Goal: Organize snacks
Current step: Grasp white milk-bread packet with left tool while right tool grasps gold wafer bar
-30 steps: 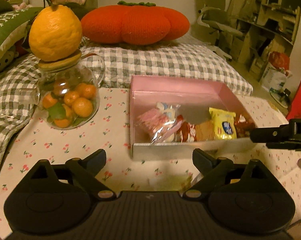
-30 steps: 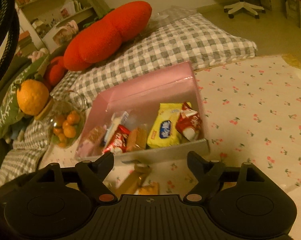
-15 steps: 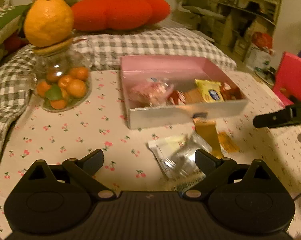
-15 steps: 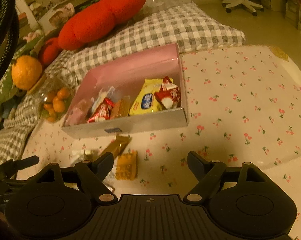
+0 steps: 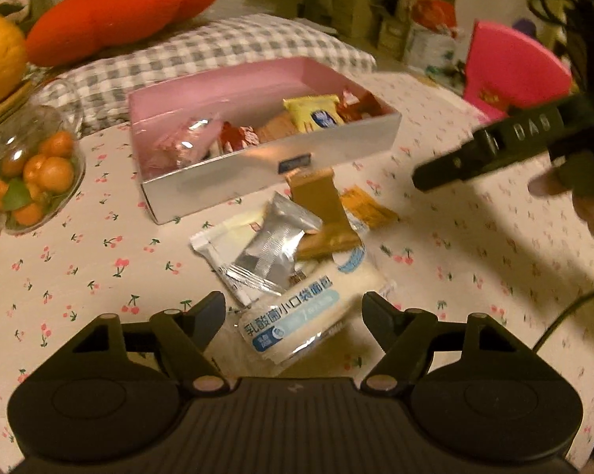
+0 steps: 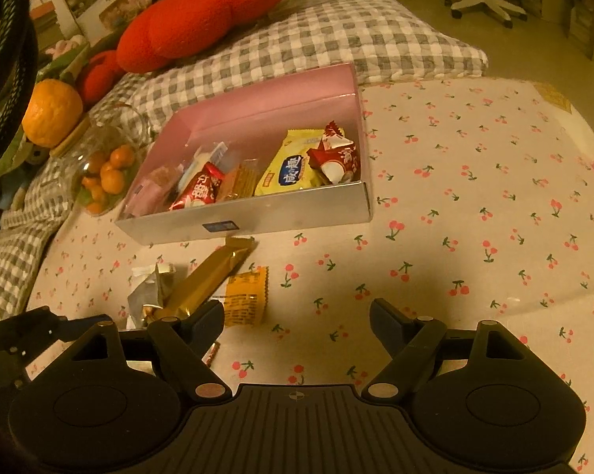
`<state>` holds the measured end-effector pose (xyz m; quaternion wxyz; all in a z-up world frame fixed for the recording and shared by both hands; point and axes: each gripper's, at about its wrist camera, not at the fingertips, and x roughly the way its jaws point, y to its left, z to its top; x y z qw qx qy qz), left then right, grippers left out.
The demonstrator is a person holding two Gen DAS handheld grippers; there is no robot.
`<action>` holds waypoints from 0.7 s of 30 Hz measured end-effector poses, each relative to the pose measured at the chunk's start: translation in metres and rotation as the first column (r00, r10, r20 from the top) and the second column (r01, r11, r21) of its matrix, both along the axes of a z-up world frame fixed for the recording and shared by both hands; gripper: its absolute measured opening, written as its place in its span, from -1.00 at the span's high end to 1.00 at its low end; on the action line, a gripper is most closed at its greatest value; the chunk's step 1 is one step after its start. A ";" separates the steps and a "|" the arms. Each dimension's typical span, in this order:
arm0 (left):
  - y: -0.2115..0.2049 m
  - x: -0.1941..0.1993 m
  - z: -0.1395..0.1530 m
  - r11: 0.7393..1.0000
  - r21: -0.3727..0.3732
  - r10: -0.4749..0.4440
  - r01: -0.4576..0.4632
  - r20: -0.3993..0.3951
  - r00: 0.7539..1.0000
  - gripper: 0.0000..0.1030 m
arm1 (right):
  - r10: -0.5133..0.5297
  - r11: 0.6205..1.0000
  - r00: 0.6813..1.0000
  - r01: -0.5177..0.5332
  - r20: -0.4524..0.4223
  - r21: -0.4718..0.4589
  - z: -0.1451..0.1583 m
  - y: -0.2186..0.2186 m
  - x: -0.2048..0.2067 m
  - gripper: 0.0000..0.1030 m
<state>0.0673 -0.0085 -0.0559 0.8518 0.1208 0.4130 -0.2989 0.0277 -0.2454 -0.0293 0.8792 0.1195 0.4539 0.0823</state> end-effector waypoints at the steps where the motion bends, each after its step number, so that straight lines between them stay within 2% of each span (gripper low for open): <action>1: -0.001 -0.001 -0.001 1.000 0.011 -0.010 0.010 -0.003 1.000 -0.35 | 0.001 1.000 1.000 -0.001 -0.001 0.000 0.000 0.000 0.000 -0.61; 8: -0.001 -0.008 0.000 0.996 0.056 -0.071 0.073 -0.048 0.996 0.00 | 0.013 1.000 1.000 -0.013 -0.006 -0.006 -0.003 0.006 0.002 -0.61; 13: -0.002 -0.018 0.003 0.989 0.052 -0.134 0.137 -0.065 0.989 0.13 | 0.020 1.000 1.000 -0.020 -0.009 0.001 -0.003 0.013 0.005 -0.61; 21: -0.014 -0.018 0.005 0.987 0.016 -0.158 0.159 -0.051 0.986 0.16 | 0.021 0.998 1.000 -0.020 -0.011 0.056 -0.005 0.032 0.018 -0.59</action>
